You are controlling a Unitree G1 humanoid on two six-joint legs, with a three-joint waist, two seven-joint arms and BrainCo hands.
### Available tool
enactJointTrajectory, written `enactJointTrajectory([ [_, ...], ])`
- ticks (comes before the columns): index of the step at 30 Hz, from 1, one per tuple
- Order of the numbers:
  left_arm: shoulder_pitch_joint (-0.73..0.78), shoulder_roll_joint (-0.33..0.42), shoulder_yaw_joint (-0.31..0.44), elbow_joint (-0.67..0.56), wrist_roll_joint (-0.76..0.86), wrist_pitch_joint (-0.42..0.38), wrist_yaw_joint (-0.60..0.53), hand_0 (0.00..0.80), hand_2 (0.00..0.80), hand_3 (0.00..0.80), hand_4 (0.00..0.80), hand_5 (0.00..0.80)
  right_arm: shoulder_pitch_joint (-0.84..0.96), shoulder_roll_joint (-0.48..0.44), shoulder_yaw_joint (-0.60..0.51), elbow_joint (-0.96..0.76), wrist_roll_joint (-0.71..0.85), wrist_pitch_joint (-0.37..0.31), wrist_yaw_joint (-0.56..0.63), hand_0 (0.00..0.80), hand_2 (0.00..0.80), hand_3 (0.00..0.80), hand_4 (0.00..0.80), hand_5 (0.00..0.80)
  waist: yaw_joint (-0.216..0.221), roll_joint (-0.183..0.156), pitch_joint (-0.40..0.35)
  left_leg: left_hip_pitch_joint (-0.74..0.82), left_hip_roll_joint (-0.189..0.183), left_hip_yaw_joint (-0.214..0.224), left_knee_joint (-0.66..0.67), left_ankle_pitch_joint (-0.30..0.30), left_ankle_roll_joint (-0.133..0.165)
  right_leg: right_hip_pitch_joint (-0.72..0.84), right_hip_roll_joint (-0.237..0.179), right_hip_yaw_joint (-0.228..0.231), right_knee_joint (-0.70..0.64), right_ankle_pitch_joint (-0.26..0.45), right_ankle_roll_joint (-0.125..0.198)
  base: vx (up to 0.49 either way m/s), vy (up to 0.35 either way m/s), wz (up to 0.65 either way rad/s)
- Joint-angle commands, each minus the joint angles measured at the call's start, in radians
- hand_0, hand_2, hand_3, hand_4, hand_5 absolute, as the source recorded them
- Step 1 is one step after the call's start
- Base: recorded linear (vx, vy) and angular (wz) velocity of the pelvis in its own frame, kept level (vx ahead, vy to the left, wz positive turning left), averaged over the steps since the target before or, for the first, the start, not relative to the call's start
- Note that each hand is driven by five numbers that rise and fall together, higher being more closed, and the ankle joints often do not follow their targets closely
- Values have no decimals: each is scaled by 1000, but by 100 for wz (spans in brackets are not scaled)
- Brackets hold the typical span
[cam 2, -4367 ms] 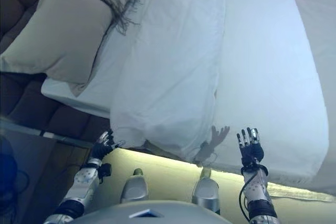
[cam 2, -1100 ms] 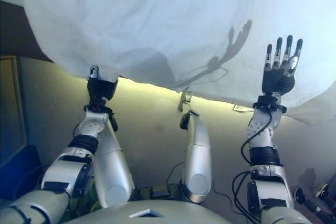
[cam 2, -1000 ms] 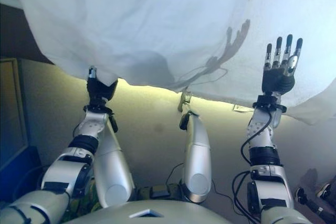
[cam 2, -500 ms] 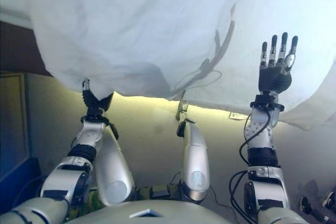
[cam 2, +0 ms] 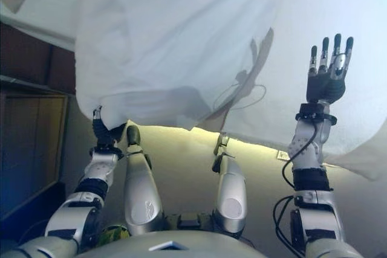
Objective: Make the bed neatly
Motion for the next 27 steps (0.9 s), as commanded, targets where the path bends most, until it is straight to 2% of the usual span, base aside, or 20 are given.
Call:
enactJointTrajectory([
  [1, 95, 91, 74, 67, 16, -25, -20, 800, 800, 800, 800, 800, -1, -55, -46, 56, 20, -106, 44, 0, 0, 0, 0, 0, 55, -10, -110, -18, -2, -8, -71, 71, 82, 68, -96, -25, -25, -20, 41, 95, -62, 22],
  [6, 133, 108, 101, 118, 59, 37, -32, 800, 800, 800, 800, 800, -14, -79, -66, 136, 10, -106, 56, 0, 0, 0, 0, 0, 80, 9, -152, 56, -10, -7, -104, 61, 78, 154, -106, -40, -58, -25, 50, 145, -13, 19],
  [10, 177, 82, 93, 152, 87, 67, -40, 800, 800, 800, 800, 800, 1, -81, -86, 179, -16, -86, 53, 0, 0, 0, 0, 0, 97, 28, -202, 142, -13, 0, -154, 55, 77, 242, -110, -61, -100, -29, 64, 166, 24, 15],
  [14, 225, 55, 95, 166, 107, 82, -57, 800, 800, 800, 800, 800, 40, -78, -116, 186, -51, -73, 37, 0, 0, 0, 0, 0, 114, 33, -254, 210, -20, 2, -186, 51, 77, 303, -121, -80, -123, -23, 74, 222, 14, 12],
  [18, 286, 35, 119, 181, 164, 114, -39, 800, 800, 800, 800, 800, 93, -101, -164, 195, -94, -13, 23, 0, 0, 0, 0, 0, 124, 43, -330, 294, -25, 4, -216, 45, 73, 368, -134, -90, -131, -30, 88, 324, 68, 12],
  [22, 370, 5, 136, 223, 218, 136, -26, 800, 800, 800, 800, 800, 148, -145, -220, 203, -148, 88, 12, 0, 0, 0, 0, 0, 130, 70, -425, 412, -25, 29, -274, 41, 68, 448, -135, -104, -156, -44, 90, 338, 127, 7],
  [27, 427, -13, 150, 256, 262, 154, -38, 800, 800, 800, 800, 800, 188, -171, -263, 204, -181, 134, 4, 0, 0, 0, 0, 0, 134, 93, -466, 494, -29, 49, -315, 37, 62, 501, -133, -119, -171, -49, 90, 155, 73, -6],
])
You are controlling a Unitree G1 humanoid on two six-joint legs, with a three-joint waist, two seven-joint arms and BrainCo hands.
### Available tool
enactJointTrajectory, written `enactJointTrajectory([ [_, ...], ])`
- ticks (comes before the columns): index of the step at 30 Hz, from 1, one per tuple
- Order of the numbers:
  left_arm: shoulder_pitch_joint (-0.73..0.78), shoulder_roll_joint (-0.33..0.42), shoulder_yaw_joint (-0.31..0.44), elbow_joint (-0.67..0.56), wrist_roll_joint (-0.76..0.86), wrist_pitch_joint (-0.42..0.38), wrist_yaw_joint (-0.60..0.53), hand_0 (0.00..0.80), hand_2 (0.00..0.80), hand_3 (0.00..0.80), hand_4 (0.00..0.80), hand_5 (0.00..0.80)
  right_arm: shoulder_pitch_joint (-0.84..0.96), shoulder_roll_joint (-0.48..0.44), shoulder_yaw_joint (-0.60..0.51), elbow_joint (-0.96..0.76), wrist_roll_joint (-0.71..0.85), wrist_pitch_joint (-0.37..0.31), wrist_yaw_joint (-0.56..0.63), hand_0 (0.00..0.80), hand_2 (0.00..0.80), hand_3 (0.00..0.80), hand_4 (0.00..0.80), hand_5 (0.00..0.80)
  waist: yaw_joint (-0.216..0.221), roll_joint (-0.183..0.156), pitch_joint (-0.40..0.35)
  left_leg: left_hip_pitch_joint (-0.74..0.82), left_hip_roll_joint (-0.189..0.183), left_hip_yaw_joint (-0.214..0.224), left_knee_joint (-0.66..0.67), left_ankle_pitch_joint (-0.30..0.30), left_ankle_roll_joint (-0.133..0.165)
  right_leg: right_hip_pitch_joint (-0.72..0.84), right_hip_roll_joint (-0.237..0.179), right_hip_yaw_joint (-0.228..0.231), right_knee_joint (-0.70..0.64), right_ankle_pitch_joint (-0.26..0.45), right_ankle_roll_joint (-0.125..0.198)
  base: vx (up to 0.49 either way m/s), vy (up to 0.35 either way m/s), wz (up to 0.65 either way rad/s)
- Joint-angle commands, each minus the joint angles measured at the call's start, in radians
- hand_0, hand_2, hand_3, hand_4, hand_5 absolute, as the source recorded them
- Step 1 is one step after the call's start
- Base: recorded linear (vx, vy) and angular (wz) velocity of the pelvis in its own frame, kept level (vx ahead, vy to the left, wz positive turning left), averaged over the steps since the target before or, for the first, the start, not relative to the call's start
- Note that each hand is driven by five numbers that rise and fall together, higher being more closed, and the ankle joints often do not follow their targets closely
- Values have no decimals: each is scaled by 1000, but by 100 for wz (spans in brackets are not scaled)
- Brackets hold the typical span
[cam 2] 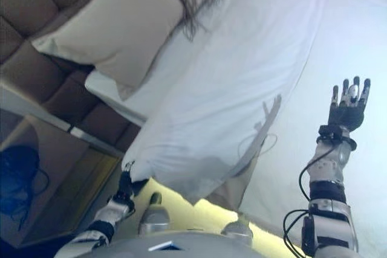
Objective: Make the bed neatly
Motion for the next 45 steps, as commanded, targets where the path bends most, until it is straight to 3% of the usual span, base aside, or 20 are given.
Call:
enactJointTrajectory([
  [1, 103, 108, 100, 99, 4, -29, -15, 800, 800, 800, 800, 800, 26, -96, -84, 39, -46, 5, -6, 0, 0, 0, 0, 0, 77, 23, -80, 18, 42, 24, -32, 39, 73, -15, -101, -12, 93, -70, 59, 119, 61, -5],
  [2, 111, 109, 104, 107, 16, -15, -7, 452, 452, 452, 452, 452, 35, -97, -91, 41, -49, 6, -9, 0, 0, 0, 0, 0, 77, 25, -86, 29, 38, 26, -35, 38, 73, -7, -103, -16, 94, -70, 59, 108, 55, -2],
  [3, 114, 110, 106, 116, 23, -8, -1, 0, 0, 0, 0, 0, 40, -97, -94, 44, -50, 6, -9, 0, 0, 0, 0, 0, 77, 26, -89, 36, 36, 28, -35, 38, 73, -2, -104, -19, 96, -70, 59, 104, 56, 1],
  [10, 127, 119, 100, 131, 60, 48, -10, 0, 0, 0, 0, 0, 52, -92, -107, 66, -40, -14, 3, 0, 0, 0, 0, 0, 79, 28, -93, 51, 22, 33, -20, 34, 77, 11, -109, -25, 108, -71, 59, 24, 17, 9],
  [15, 128, 122, 62, 121, 87, 93, -74, 0, 0, 0, 0, 0, 45, -86, -106, 64, -26, -33, -2, 0, 0, 0, 0, 0, 88, 25, -86, 41, 13, 23, 3, 30, 84, 1, -111, -20, 128, -71, 59, -12, -12, 5],
  [22, 132, 152, 51, 63, 77, 103, -108, 0, 0, 0, 0, 0, 19, -89, -96, 60, -25, -52, -40, 0, 0, 0, 0, 0, 96, 29, -80, 35, 5, 16, 10, 32, 90, -5, -108, -14, 126, -62, 59, -38, -23, 18],
  [25, 111, 168, 49, -52, 116, 107, -110, 0, 0, 0, 0, 0, 13, -72, -77, 51, -46, -73, -76, 0, 0, 0, 0, 0, 95, 26, -82, 35, 5, 17, 8, 33, 91, -12, -103, -1, 120, -55, 59, -60, -35, 6],
  [32, 70, 194, -53, -390, 173, 58, -67, 0, 0, 0, 0, 0, 60, 20, -28, 30, -100, -84, -151, 0, 0, 0, 0, 0, 88, 13, -76, 32, 4, 40, 3, 41, 106, -38, -98, 35, 113, -27, 59, -95, -46, 5],
  [37, 44, 190, -88, -528, 193, 7, -47, 0, 0, 0, 0, 0, 117, 119, 39, 44, -147, -73, -173, 0, 0, 0, 0, 0, 69, -4, -72, 30, 2, 61, 7, 43, 116, -56, -99, 61, 116, -12, 56, -97, -54, -8],
  [42, 76, 184, -43, -658, 278, -69, -11, 0, 0, 0, 0, 0, 332, 193, 69, -136, -260, 24, -114, 0, 0, 0, 0, 0, -13, -28, -68, 11, 5, 108, 17, 47, 125, -114, -92, 121, 126, 1, 44, -137, -63, -23],
  [45, 85, 194, -60, -691, 311, -122, 36, 0, 0, 0, 0, 0, 414, 211, 96, -204, -267, 69, -73, 0, 0, 0, 0, 0, -64, -36, -72, 15, 9, 145, 13, 46, 130, -131, -87, 148, 123, 2, 43, -91, -32, -37],
])
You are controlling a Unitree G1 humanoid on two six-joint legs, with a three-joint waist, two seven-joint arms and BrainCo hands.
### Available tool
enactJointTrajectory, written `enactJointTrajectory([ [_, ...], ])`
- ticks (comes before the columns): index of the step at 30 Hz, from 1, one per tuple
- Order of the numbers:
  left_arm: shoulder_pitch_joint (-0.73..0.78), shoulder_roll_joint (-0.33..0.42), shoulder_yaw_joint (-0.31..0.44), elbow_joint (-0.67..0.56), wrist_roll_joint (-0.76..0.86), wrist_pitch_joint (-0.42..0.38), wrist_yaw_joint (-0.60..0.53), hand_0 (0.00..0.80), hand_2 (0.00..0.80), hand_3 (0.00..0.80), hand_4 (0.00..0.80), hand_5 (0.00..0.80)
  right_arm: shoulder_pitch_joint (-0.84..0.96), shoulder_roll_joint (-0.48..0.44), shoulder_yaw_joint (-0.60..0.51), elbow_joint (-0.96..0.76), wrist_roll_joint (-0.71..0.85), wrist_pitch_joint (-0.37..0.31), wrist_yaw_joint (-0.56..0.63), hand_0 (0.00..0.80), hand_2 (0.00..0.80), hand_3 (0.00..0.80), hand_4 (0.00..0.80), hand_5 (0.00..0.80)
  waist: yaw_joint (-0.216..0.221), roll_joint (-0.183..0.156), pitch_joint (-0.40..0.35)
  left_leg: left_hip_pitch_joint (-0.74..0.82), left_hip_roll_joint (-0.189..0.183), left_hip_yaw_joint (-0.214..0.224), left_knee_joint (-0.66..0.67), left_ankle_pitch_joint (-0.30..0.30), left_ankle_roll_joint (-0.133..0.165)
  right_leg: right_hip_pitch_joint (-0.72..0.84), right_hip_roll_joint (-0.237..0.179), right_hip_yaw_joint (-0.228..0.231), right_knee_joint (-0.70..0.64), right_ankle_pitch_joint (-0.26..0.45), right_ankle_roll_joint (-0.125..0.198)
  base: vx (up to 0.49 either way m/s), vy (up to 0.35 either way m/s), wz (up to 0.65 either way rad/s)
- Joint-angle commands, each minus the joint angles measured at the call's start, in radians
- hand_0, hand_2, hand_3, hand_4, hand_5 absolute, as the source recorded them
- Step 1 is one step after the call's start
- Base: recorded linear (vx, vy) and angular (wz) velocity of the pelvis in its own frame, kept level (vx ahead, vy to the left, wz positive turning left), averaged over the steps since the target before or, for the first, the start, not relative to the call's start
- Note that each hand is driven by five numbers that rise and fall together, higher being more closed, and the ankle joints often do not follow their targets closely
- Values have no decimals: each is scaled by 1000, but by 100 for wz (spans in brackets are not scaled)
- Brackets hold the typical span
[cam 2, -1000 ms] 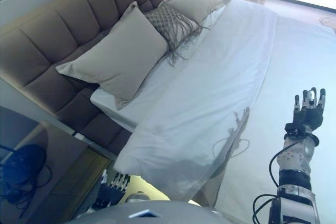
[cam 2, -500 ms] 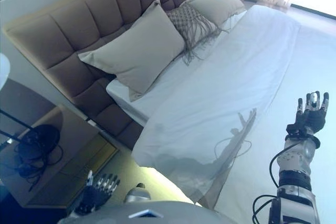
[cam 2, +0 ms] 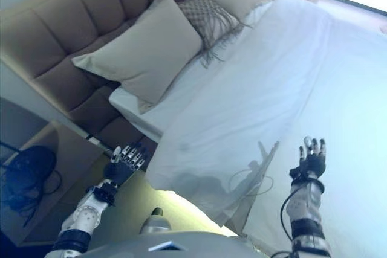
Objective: Make the bed neatly
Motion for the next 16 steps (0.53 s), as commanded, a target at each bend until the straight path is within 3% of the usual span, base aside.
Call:
enactJointTrajectory([
  [1, -57, 30, -11, -40, 46, -98, 51, 0, 0, 0, 0, 0, 20, -19, -23, -101, -37, 21, 55, 0, 0, 0, 0, 0, -51, -8, -27, 6, 18, 86, 69, -24, 121, -90, -63, 53, 92, 43, -4, -67, -19, -39],
  [7, -90, 16, -83, -12, 64, -118, 111, 0, 0, 0, 0, 0, 28, -3, 82, -90, -17, 8, 30, 0, 0, 0, 0, 0, -76, -11, -25, 11, 19, 108, 81, -24, 117, -92, -63, 73, 84, 53, -7, -58, -11, -26],
  [11, -86, 4, -104, 2, 77, -132, 123, 0, 0, 0, 0, 0, 35, 31, 125, -83, 44, -7, 26, 0, 0, 0, 0, 0, -81, -10, -24, 14, 18, 118, 86, -26, 118, -92, -59, 84, 79, 58, -10, -37, 2, -7],
  [16, -69, 6, -118, -16, 83, -130, 152, 0, 0, 0, 0, 0, 37, 25, 164, -76, 16, -13, 17, 0, 0, 0, 0, 0, -76, -7, -22, 18, 25, 131, 66, -15, 111, -90, -52, 77, 50, 76, -8, -16, 0, -5],
])
